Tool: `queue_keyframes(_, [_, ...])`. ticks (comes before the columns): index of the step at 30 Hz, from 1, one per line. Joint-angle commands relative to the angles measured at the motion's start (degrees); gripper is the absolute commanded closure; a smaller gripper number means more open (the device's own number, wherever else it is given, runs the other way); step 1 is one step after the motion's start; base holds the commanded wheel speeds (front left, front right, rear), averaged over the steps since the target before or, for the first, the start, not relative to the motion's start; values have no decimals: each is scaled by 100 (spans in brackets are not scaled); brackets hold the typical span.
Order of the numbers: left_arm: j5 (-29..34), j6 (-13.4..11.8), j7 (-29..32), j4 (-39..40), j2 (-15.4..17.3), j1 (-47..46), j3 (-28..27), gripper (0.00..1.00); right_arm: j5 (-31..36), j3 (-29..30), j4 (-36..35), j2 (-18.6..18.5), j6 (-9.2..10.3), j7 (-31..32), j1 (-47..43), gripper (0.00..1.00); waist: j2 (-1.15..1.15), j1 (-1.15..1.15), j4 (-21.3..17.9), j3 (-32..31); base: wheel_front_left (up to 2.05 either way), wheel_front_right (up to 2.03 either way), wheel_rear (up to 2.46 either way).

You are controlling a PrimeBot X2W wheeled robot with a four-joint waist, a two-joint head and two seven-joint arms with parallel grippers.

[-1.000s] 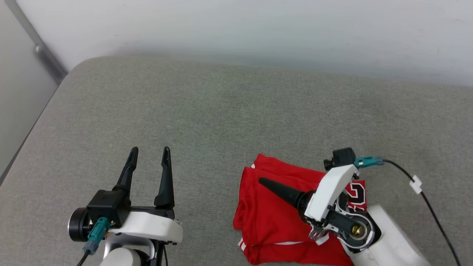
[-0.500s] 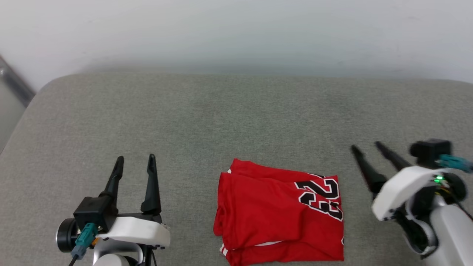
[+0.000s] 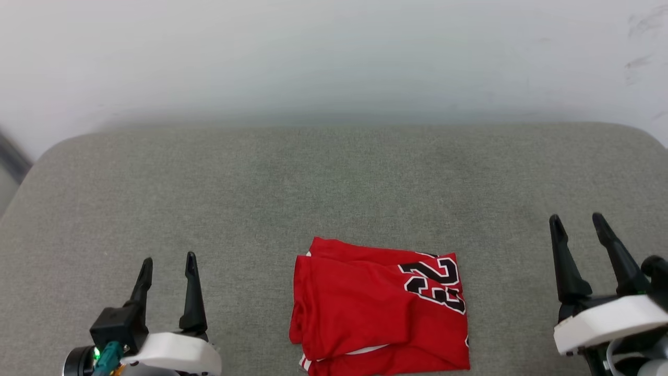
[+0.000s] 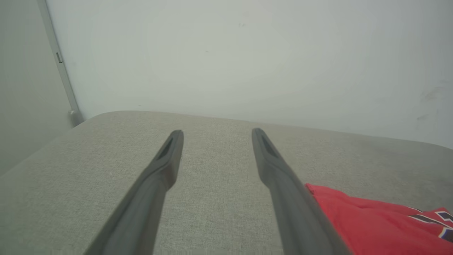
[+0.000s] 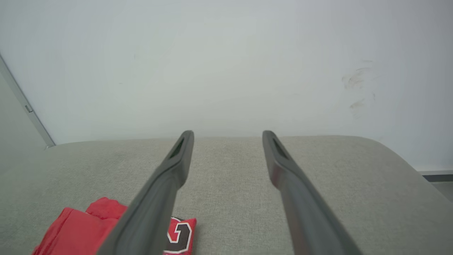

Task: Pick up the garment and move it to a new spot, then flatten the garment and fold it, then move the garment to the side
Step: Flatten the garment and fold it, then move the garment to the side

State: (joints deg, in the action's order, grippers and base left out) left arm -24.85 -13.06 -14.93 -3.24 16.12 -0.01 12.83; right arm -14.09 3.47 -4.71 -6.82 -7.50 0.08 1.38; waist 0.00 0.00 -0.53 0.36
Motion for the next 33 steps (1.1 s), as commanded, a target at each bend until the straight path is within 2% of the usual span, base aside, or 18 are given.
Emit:
queue_keyframes(1, [70,54,-37,-29,-39,120,-49,0,81,8,-144,69,2,28,-215,0,0,0,-25,-88,0,0,0])
queue_keyframes(10, [255,193,-38,-176,-158,388,-204,0,388,-6,-723,299,2,347,-888,0,0,0,-41,-226,0,0,0])
queue_keyframes(25, [458,340,-38,-190,-264,331,-271,0,376,60,-1010,386,2,623,-993,0,0,0,-64,-213,0,0,0])
queue_keyframes(29, [488,369,-38,-144,-321,275,-321,0,-30,330,-853,388,2,947,-984,0,0,0,-28,-216,0,0,0])
queue_keyframes(33, [551,392,-38,-86,-390,197,-381,0,-886,1009,-428,324,1,1533,-793,0,0,0,66,-198,0,0,0])
